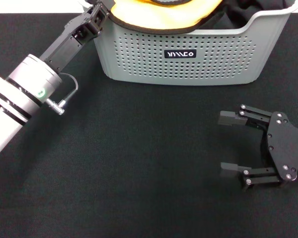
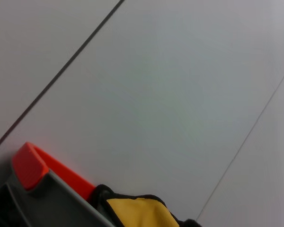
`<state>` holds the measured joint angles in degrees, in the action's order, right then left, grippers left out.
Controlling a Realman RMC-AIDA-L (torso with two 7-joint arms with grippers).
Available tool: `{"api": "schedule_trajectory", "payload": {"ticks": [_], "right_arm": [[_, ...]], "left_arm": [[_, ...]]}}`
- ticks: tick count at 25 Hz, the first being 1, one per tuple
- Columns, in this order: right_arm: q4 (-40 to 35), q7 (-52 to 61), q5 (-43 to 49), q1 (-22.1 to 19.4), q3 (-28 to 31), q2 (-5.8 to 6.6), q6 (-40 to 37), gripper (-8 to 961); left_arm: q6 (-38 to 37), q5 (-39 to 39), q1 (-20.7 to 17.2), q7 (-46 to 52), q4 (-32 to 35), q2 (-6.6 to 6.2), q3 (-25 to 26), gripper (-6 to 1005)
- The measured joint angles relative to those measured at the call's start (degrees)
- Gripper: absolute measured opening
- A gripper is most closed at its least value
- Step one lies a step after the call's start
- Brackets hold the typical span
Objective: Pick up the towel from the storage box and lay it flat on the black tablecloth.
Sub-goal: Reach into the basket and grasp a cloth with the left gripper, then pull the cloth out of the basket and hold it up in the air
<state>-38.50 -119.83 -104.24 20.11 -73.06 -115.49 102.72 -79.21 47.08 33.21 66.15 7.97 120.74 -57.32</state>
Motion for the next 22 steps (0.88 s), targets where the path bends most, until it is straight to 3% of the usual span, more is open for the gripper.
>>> {"api": "schedule_trajectory", "payload": {"ticks": [3,10,15,22], "right_arm": [[0.0,0.0,-0.04,-0.06,0.03,0.0,0.0,884],[0.0,-0.07,-0.23,-0.08,0.03,0.06,-0.01,884],[0.06,-0.24,-0.26,-0.12,0.03,0.09,-0.05,884],[0.07,-0.39,-0.82,-0.33,0.08,0.16,-0.08,884]], "left_arm": [[-0.1,-0.01,-0.09,0.9,0.17,-0.03,-0.01,35],[-2.53,0.79,-0.28,3.37,1.64,-0.39,-0.81,19],[-12.57,2.46,-1.14,5.33,5.01,-0.72,-2.96,12],[-26.34,4.89,-5.32,13.08,17.0,-1.13,-3.51,12]]}}
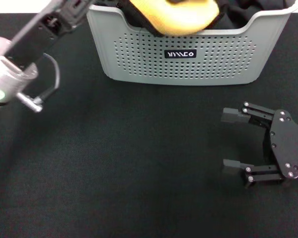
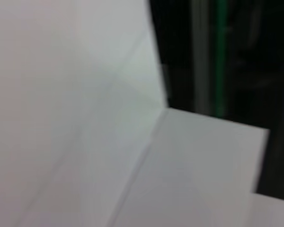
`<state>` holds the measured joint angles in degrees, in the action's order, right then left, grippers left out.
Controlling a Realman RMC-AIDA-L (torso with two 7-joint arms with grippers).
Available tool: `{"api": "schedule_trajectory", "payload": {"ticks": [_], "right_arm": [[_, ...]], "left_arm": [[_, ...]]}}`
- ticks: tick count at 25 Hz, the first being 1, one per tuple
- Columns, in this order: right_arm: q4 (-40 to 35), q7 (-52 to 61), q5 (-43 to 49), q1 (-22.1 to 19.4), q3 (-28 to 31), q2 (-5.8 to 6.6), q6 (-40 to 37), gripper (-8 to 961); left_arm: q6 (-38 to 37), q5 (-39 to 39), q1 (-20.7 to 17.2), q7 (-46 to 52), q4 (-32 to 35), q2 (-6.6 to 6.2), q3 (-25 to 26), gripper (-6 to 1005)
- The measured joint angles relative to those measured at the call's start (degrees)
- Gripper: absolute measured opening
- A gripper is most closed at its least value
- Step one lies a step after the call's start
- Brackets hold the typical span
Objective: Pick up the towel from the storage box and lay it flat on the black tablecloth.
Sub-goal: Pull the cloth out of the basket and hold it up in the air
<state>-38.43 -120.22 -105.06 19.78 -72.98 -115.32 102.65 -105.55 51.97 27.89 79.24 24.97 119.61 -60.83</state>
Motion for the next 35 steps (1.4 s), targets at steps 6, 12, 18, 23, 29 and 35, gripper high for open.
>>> {"api": "schedule_trajectory", "payload": {"ticks": [6,12,18,23,29,35], "right_arm": [[-0.14,-0.02,-0.07,0.2,0.04,0.02,0.03,884],[-2.13,0.37,-1.46,-0.69,0.03,0.17,0.18,884],[-4.93,1.05,-4.96,-2.1,-0.49,0.36,0.34,884],[-6.24,1.37,-8.74,-2.35,-2.81,0.3,0.55,884],[-8.57,1.59,-11.62,-2.36,-5.61,0.31,0.56,884],[-4.64,1.08,-11.82,-0.19,-4.82,0.13,-0.3,884]], "left_arm": [[-9.43,0.89,-0.22,10.11,8.64,-2.15,-0.2,12],[-10.71,2.02,-0.54,17.22,21.28,-4.01,-5.1,12],[-10.68,3.26,0.29,17.64,22.09,-3.86,-5.71,13],[-10.3,3.52,0.43,16.61,20.97,-2.82,-5.32,13],[-10.06,6.61,0.81,11.92,15.84,-1.97,-5.17,13],[-10.07,6.96,1.42,10.97,14.8,-1.45,-5.48,13]]}}
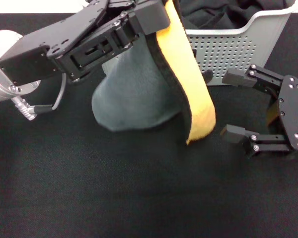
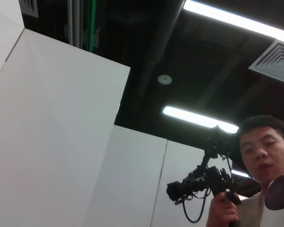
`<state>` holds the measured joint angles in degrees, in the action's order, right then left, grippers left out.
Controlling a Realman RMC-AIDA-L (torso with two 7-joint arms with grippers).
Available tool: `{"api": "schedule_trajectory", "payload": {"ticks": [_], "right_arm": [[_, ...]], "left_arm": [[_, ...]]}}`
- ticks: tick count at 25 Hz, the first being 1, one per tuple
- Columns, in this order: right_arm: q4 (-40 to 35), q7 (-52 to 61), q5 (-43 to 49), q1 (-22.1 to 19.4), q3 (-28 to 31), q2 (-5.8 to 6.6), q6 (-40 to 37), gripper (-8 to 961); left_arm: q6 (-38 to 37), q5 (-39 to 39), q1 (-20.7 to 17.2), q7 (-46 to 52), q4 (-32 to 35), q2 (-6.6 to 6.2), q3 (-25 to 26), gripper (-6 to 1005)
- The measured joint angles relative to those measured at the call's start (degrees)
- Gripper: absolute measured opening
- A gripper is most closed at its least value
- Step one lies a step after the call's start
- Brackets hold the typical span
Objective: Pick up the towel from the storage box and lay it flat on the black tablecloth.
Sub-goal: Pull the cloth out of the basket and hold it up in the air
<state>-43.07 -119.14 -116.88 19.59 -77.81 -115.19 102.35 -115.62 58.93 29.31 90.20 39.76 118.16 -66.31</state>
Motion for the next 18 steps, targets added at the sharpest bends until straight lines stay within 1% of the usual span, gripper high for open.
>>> {"api": "schedule_trajectory", "payload": {"ticks": [6,11,18], "right_arm": [[0.88,-0.33,0.0,0.38,0.47,-0.12,-0.08,884],[1.64,-0.36,0.07,0.49,0.23,-0.28,-0.13,883],[2.76,-0.39,0.09,-0.34,0.4,-0.14,-0.06,883]], "left_arm": [[0.0,0.89,0.83,-1.24,-0.63,0.06,-0.14,13],[-0.09,0.92,0.96,-1.43,-0.78,0.78,-0.19,13],[-0.5,0.5,1.04,-0.19,-0.36,1.0,-0.22,13]]}}
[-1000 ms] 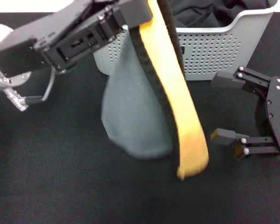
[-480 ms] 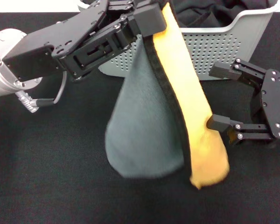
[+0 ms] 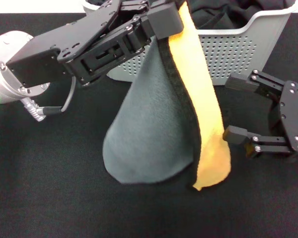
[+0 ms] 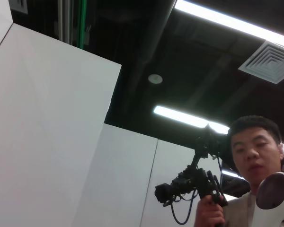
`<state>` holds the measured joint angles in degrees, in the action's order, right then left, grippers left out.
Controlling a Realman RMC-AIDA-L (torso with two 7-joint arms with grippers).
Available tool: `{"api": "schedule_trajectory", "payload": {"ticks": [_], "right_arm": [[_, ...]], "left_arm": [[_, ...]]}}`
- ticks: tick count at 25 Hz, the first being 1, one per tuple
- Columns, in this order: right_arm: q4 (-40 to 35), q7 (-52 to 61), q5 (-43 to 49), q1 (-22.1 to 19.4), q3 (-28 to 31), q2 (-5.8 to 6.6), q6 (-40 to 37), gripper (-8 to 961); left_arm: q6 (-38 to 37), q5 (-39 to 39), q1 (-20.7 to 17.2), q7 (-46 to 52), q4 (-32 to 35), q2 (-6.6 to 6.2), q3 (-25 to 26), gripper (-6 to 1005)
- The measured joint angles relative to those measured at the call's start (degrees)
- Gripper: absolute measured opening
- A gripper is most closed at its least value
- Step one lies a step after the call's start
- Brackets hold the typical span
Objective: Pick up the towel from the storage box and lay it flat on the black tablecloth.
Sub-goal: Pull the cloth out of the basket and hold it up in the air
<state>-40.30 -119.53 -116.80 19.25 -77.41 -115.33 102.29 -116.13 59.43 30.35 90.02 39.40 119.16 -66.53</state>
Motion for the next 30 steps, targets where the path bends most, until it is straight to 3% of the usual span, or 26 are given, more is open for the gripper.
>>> {"api": "schedule_trajectory", "payload": {"ticks": [13,27,30], "right_arm": [[0.36,1.87,0.16,-1.96,0.94,2.91,0.17,883],[3.22,3.62,4.36,-1.23,1.41,3.66,-0.89,883],[3.25,3.66,5.66,-1.26,2.31,3.69,-1.83,818]], "left_arm": [[-0.33,-0.28,1.59,3.46,0.99,-1.3,-0.19,13],[-0.41,-1.88,3.68,5.48,1.11,-2.05,-0.22,14],[-0.42,-1.88,4.03,5.69,1.19,-2.0,-0.62,14]]}}
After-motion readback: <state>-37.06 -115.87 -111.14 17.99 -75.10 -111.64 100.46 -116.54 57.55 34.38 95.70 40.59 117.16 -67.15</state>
